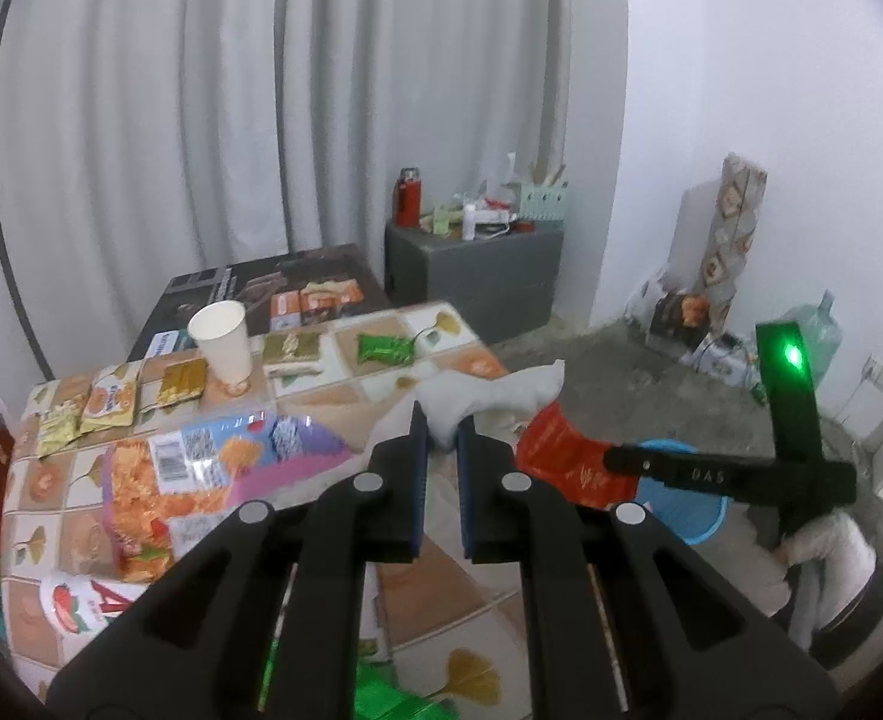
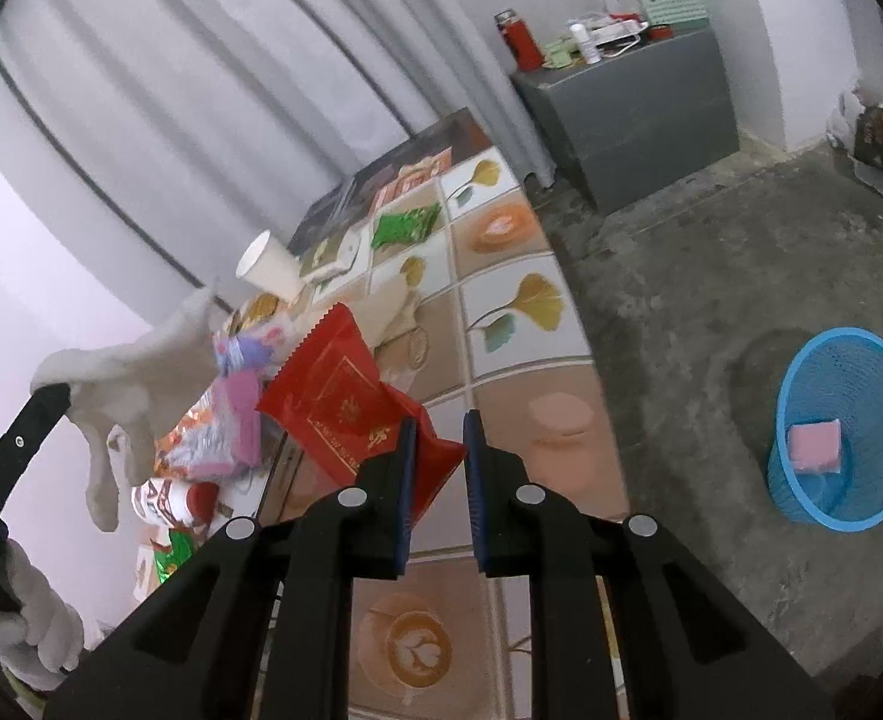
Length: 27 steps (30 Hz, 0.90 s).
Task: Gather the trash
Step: 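Grasp the red packet with the right tool while the left tool grasps white tissue, then carry the red packet and tissue over the blue wastebasket and release both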
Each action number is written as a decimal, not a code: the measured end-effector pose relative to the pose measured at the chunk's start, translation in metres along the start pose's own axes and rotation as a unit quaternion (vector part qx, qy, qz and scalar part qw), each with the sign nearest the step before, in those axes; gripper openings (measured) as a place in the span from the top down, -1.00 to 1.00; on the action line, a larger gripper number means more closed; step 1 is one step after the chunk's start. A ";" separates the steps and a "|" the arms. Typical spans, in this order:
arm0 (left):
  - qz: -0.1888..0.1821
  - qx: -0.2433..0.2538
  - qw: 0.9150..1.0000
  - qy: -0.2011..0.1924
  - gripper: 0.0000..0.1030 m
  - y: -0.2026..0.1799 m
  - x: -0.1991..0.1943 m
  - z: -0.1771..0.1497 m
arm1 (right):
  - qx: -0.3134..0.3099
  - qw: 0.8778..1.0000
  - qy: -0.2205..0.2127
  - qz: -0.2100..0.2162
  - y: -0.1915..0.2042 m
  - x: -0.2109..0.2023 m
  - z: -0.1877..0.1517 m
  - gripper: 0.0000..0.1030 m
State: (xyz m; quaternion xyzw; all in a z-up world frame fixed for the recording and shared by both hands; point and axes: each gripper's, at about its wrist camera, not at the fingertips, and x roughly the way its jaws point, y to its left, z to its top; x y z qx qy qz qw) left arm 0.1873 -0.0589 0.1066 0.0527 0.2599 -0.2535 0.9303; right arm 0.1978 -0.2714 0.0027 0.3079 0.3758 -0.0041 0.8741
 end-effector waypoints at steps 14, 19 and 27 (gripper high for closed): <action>-0.024 0.008 1.000 -0.012 0.86 -0.043 0.007 0.021 | 0.065 0.996 -0.059 -0.015 -0.063 -0.059 -0.001 0.70; -0.029 0.012 0.999 -0.008 0.86 -0.062 0.010 0.022 | 0.085 0.994 -0.071 -0.014 -0.082 -0.073 -0.007 0.70; -0.050 0.026 0.998 -0.008 0.86 -0.111 0.018 0.021 | 0.117 0.989 -0.088 -0.023 -0.117 -0.096 -0.018 0.70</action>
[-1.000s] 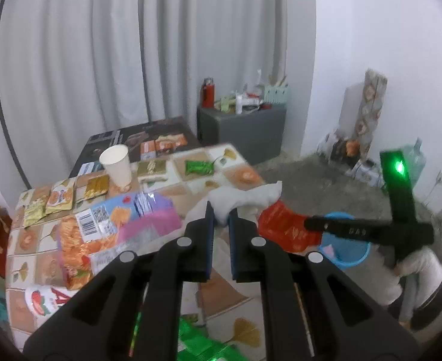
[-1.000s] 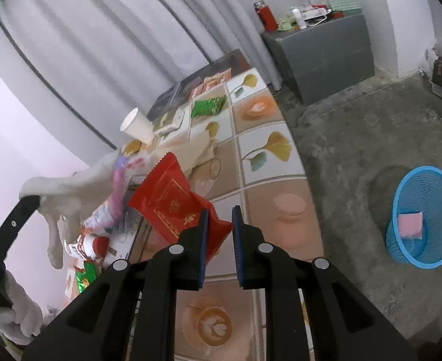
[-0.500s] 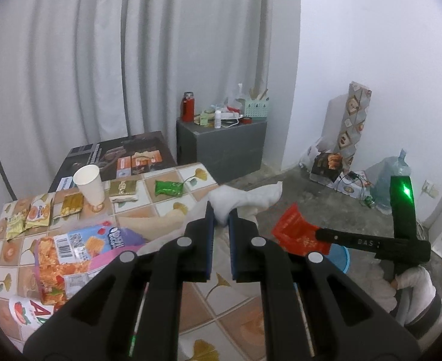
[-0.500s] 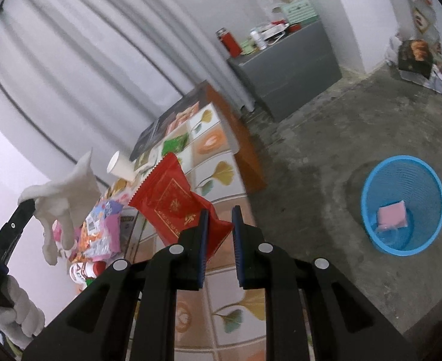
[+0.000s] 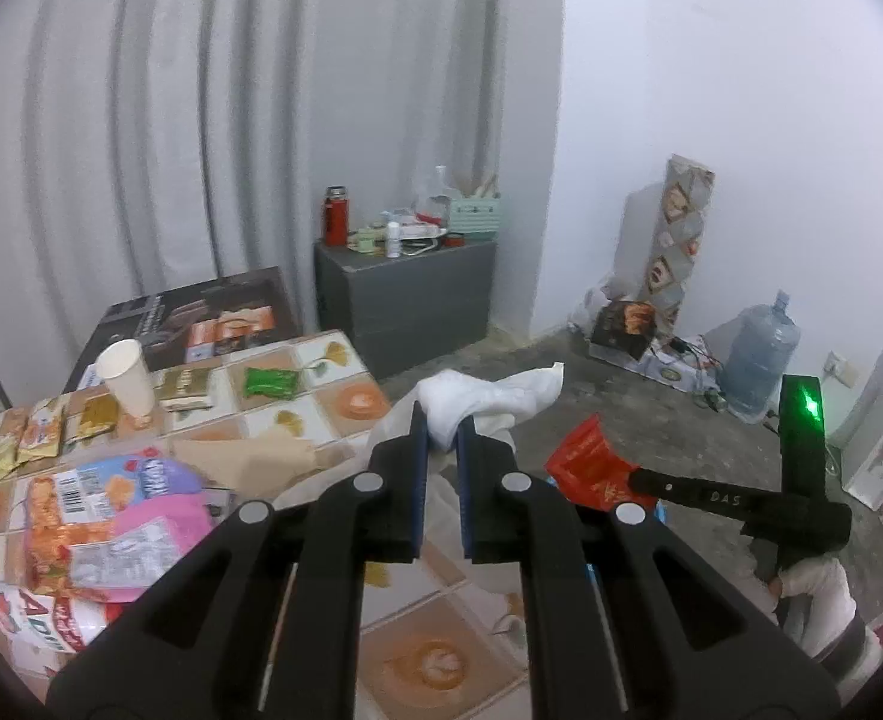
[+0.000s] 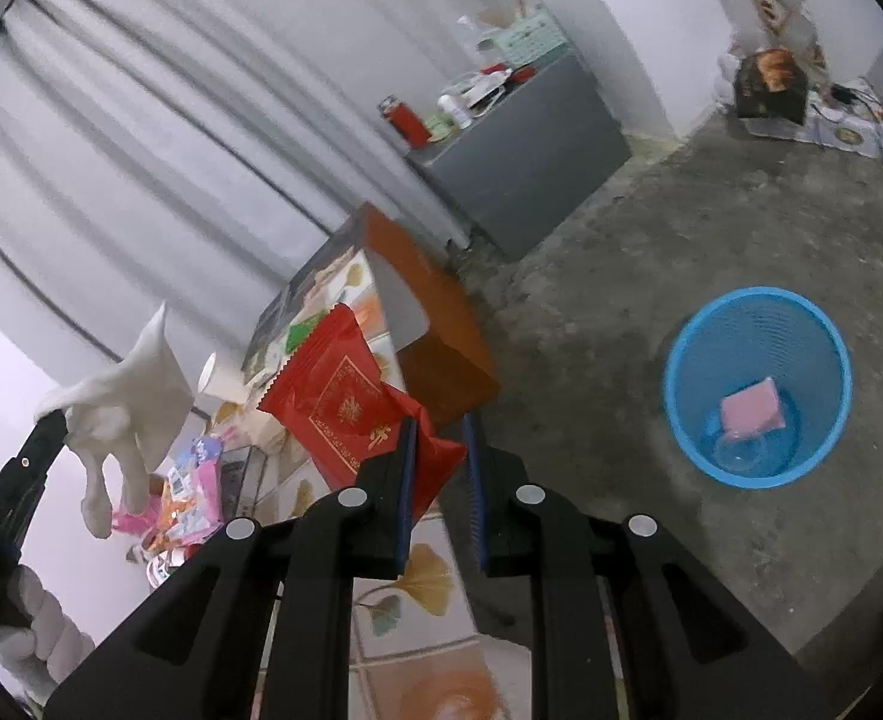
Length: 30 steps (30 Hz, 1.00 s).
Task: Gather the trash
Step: 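Carry the red packet and tissue over the blue wastebasket and release both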
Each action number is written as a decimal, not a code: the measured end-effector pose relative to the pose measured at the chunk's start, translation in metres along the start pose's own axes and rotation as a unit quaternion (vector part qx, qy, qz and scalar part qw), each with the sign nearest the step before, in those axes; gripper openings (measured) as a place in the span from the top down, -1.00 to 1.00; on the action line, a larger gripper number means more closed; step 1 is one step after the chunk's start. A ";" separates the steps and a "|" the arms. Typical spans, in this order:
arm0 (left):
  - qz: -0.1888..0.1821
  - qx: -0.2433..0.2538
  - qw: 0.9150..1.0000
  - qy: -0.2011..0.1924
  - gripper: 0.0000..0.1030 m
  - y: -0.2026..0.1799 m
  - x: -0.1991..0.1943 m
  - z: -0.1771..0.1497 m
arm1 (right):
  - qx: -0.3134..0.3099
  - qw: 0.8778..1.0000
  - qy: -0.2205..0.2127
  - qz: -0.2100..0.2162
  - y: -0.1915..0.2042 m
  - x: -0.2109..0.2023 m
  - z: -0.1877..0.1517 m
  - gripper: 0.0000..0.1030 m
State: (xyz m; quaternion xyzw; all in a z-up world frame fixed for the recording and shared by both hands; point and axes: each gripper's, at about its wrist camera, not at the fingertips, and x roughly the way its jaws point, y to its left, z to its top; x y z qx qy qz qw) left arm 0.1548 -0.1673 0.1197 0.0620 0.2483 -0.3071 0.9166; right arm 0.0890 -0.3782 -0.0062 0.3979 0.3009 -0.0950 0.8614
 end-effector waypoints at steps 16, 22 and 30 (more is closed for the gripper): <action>-0.086 -0.013 0.990 0.107 0.86 -0.091 0.109 -0.016 | 0.095 0.991 -0.024 -0.088 -0.124 -0.038 0.000 0.70; -0.093 -0.017 0.984 0.151 0.86 -0.122 0.167 -0.026 | 0.148 0.981 -0.011 -0.122 -0.174 -0.028 0.005 0.70; -0.109 -0.011 0.969 0.223 0.85 -0.161 0.257 -0.048 | 0.190 0.969 0.005 -0.157 -0.220 0.003 0.015 0.70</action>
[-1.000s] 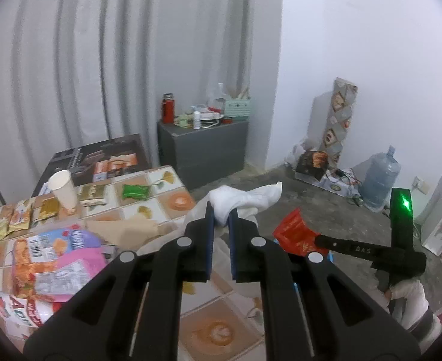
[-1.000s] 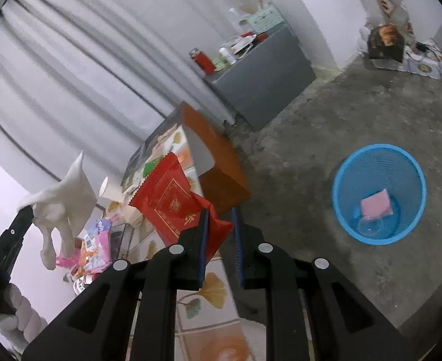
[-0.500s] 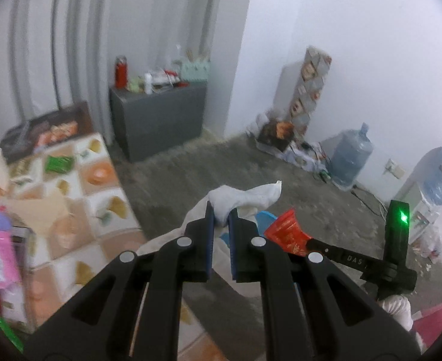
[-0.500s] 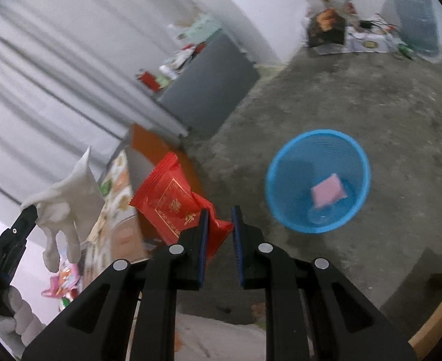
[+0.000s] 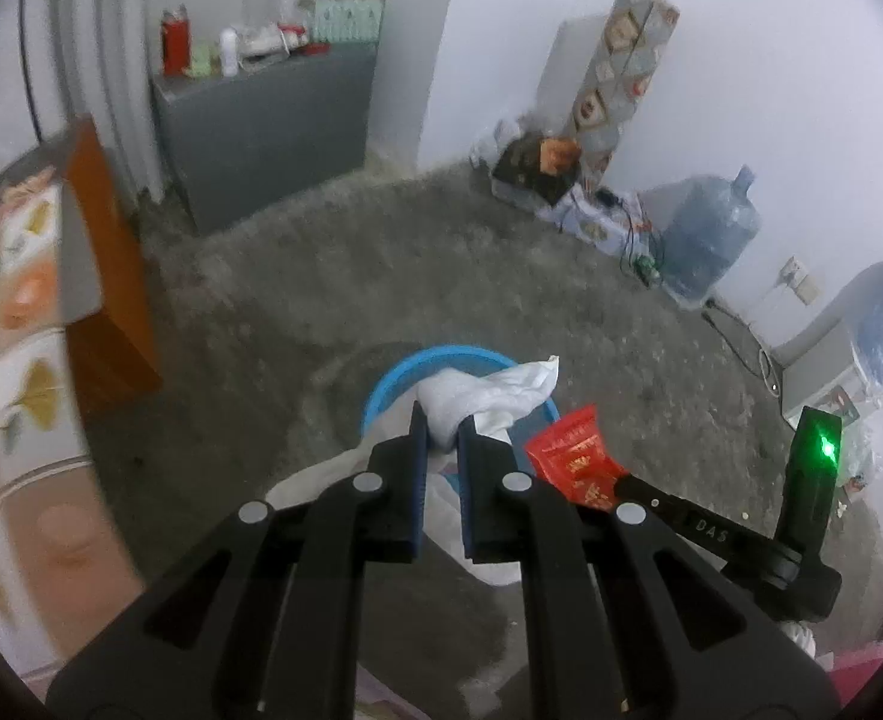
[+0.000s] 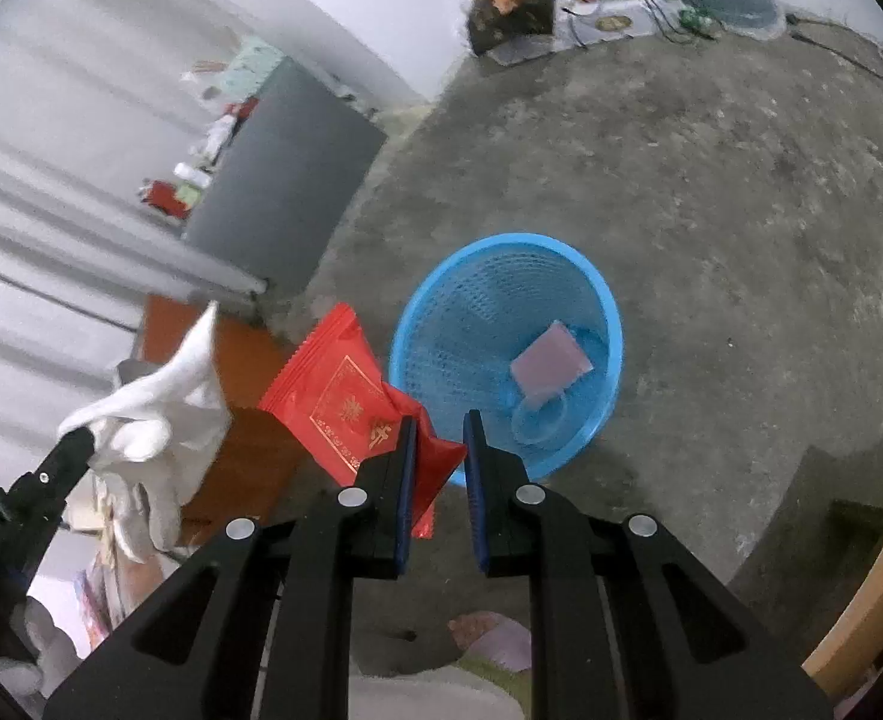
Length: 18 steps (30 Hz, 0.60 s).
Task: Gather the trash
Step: 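Carry the red packet and tissue over the blue wastebasket and release both, then move both open tools back over the table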
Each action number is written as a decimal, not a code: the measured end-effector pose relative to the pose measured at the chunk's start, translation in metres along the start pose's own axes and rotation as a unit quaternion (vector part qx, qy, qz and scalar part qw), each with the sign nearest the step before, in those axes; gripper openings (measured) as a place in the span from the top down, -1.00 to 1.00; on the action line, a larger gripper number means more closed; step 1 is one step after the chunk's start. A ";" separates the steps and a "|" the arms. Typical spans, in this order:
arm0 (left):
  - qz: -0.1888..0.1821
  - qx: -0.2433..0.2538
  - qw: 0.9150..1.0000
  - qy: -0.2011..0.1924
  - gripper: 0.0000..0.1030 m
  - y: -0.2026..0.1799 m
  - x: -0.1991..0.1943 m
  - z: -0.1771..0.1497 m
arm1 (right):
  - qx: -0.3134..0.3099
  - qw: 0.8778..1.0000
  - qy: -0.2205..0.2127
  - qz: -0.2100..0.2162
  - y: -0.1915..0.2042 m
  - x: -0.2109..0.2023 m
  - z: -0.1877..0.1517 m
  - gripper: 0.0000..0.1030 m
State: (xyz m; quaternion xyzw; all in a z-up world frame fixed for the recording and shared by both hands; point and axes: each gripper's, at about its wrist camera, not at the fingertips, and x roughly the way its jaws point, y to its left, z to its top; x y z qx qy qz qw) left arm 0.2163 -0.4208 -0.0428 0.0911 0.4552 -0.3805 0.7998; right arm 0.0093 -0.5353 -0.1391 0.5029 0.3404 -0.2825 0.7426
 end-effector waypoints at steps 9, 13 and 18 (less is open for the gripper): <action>0.031 0.086 0.996 0.026 -0.16 -0.033 0.078 0.013 | 0.031 0.999 0.012 -0.034 -0.021 0.062 0.035 0.21; 0.033 0.110 0.993 0.033 -0.15 -0.038 0.092 0.009 | 0.058 0.996 0.022 -0.066 -0.042 0.085 0.034 -0.04; 0.018 0.090 0.995 0.029 -0.18 -0.026 0.077 0.006 | 0.059 0.996 0.008 -0.063 -0.048 0.071 0.021 -0.04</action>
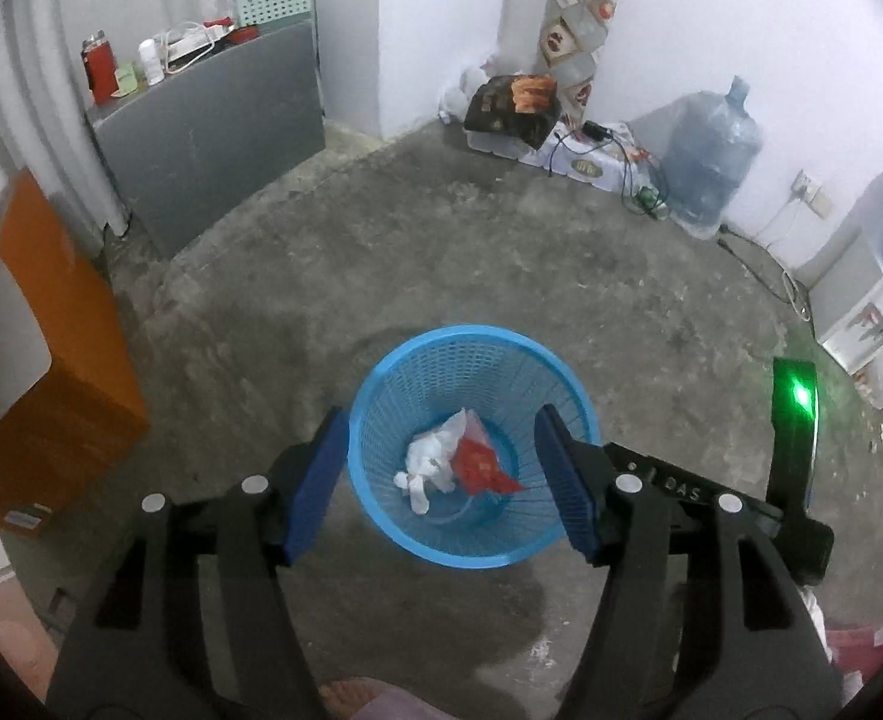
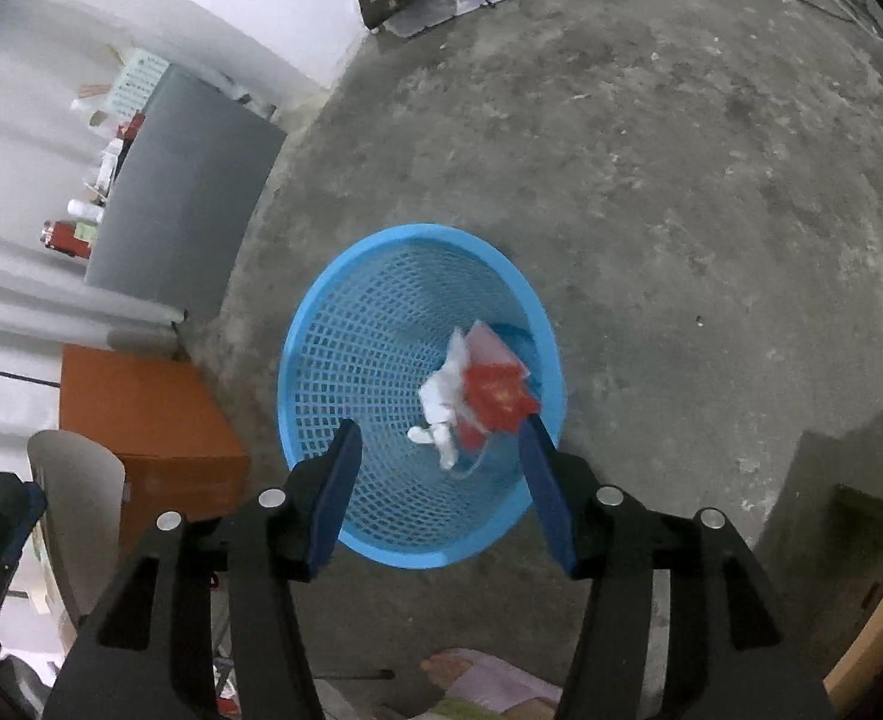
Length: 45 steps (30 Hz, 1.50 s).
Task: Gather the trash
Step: 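Move both open tools back over the table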
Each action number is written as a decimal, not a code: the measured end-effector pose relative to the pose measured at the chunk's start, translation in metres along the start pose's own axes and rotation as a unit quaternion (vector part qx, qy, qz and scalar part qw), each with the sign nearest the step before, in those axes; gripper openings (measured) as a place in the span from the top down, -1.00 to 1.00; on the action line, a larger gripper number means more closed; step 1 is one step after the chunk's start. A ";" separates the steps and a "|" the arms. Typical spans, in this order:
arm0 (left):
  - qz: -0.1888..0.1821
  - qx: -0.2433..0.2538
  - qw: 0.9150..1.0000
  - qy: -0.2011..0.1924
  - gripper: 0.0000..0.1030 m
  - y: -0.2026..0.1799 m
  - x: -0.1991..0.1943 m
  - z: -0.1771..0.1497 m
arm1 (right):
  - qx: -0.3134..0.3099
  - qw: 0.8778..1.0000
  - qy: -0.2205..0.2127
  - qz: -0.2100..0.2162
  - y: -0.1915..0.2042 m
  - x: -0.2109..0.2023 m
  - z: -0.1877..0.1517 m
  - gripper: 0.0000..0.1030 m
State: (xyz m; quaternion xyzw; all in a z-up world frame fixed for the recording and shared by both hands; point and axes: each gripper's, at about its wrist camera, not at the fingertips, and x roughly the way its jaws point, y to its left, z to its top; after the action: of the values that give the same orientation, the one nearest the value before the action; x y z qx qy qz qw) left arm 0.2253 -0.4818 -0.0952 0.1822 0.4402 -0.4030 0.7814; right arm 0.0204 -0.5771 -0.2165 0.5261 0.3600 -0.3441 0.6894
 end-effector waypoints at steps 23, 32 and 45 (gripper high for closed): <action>0.042 -0.061 0.987 -0.142 -0.36 0.061 -0.231 -0.045 | -0.186 0.970 -0.022 0.156 0.118 -0.138 -0.065 -0.15; 0.111 -0.127 0.969 -0.179 -0.39 0.135 -0.323 -0.111 | -0.278 0.936 0.024 0.216 0.207 -0.151 -0.112 -0.15; 0.221 -0.323 0.908 -0.153 -0.38 0.342 -0.410 -0.241 | -0.362 0.894 0.084 0.251 0.298 -0.150 -0.183 -0.15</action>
State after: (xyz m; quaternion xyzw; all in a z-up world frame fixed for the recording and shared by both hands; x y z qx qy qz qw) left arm 0.2476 0.0728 0.0914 -0.0513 0.3700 -0.0791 0.9242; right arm 0.1739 -0.3222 0.0205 0.3400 0.3722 0.0396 0.8627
